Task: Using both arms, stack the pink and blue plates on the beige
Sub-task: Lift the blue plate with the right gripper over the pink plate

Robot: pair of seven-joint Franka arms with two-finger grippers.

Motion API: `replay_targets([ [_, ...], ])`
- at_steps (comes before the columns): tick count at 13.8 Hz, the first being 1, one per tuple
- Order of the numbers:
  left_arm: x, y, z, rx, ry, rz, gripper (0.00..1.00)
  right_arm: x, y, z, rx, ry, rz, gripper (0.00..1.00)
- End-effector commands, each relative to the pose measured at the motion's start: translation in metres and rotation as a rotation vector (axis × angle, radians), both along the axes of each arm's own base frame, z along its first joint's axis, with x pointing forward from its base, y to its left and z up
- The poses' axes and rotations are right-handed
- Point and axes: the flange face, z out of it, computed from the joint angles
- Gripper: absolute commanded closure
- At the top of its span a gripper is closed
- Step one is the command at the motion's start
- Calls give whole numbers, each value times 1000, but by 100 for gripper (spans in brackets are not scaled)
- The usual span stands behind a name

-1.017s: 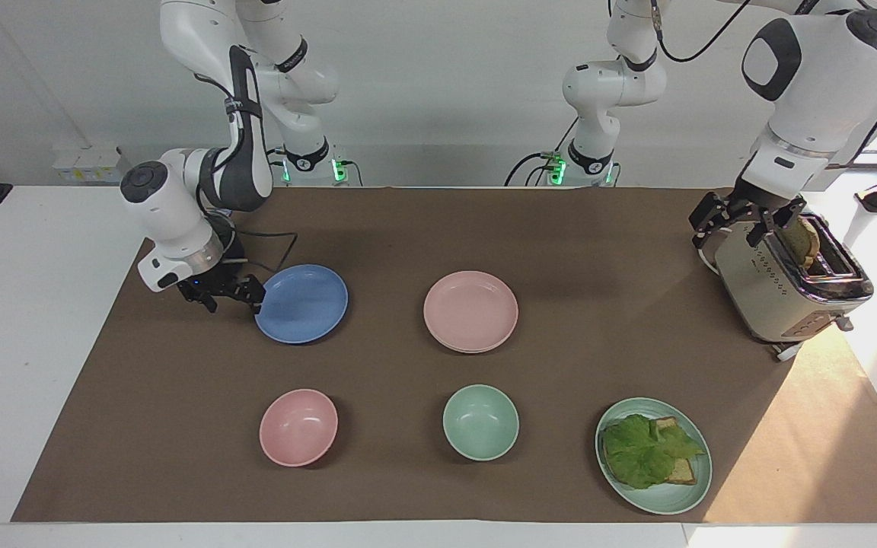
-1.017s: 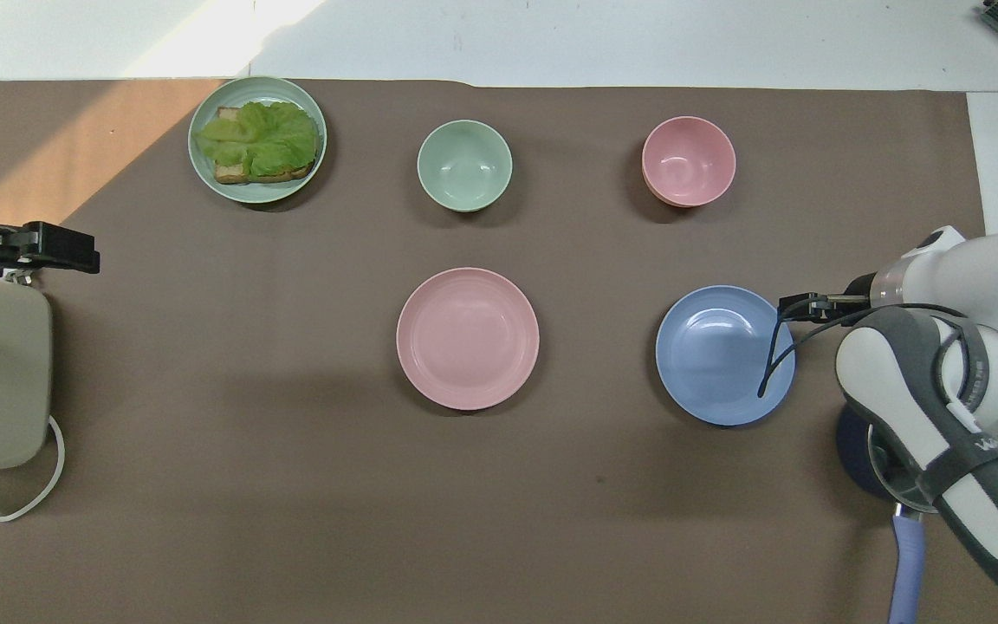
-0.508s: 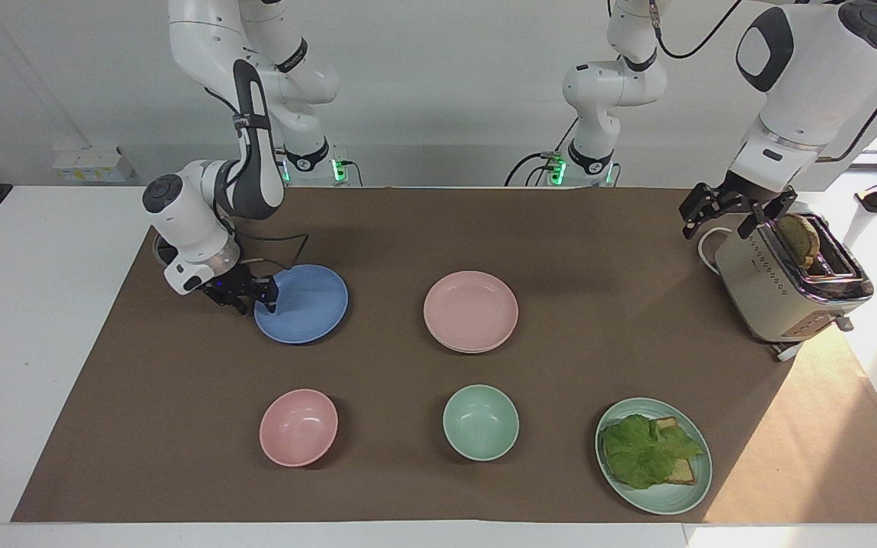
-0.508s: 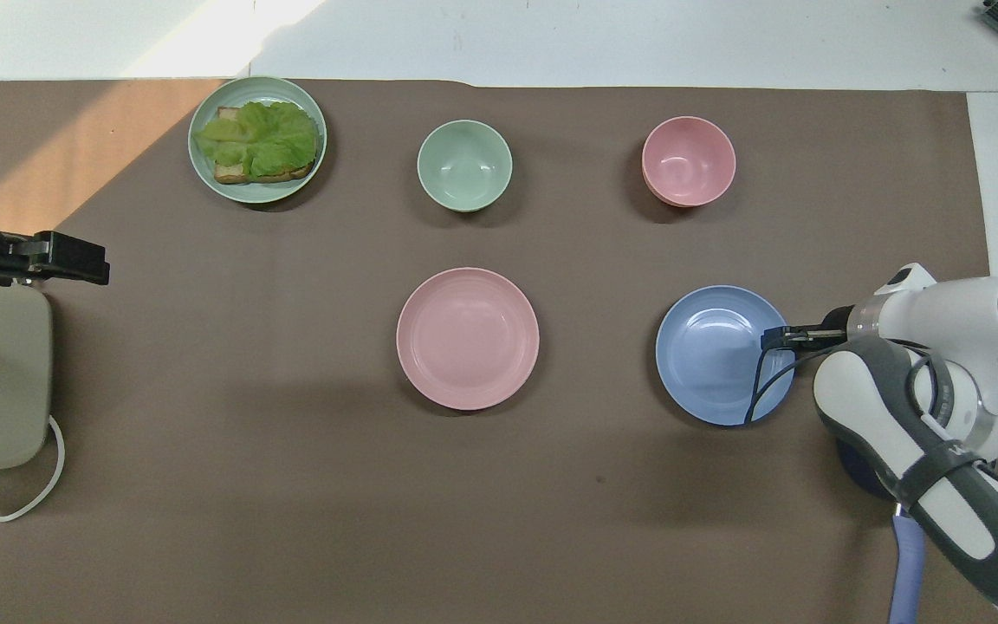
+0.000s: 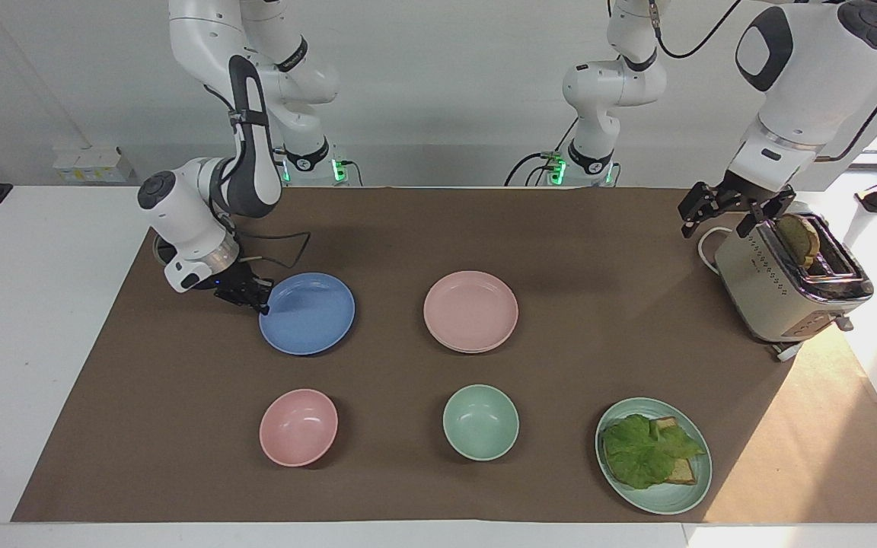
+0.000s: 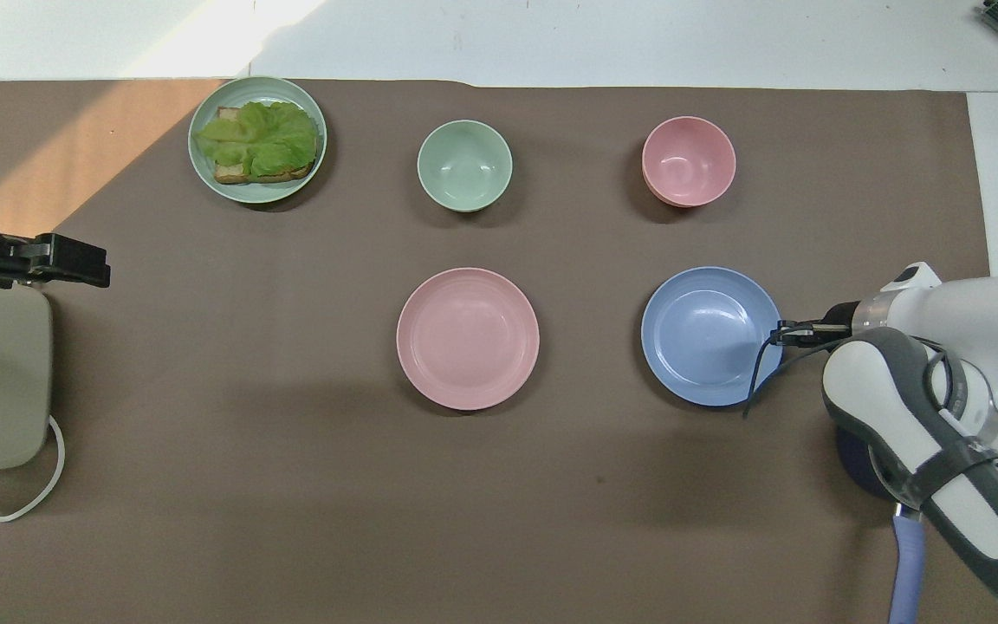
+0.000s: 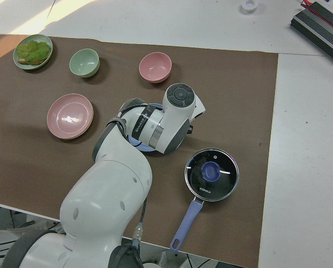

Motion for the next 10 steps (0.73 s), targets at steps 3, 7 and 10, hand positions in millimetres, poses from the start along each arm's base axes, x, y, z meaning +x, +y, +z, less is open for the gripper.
replay_targets([
  [3, -9, -1, 3, 20, 9, 7, 0, 24, 38, 71, 65, -26, 38, 100],
  [7, -9, -1, 4, 16, 7, 7, 0, 36, 141, 90, 79, -40, -28, 100],
  [10, -9, -1, 3, 15, 8, 7, 0, 26, 203, 88, 90, -33, -66, 100],
])
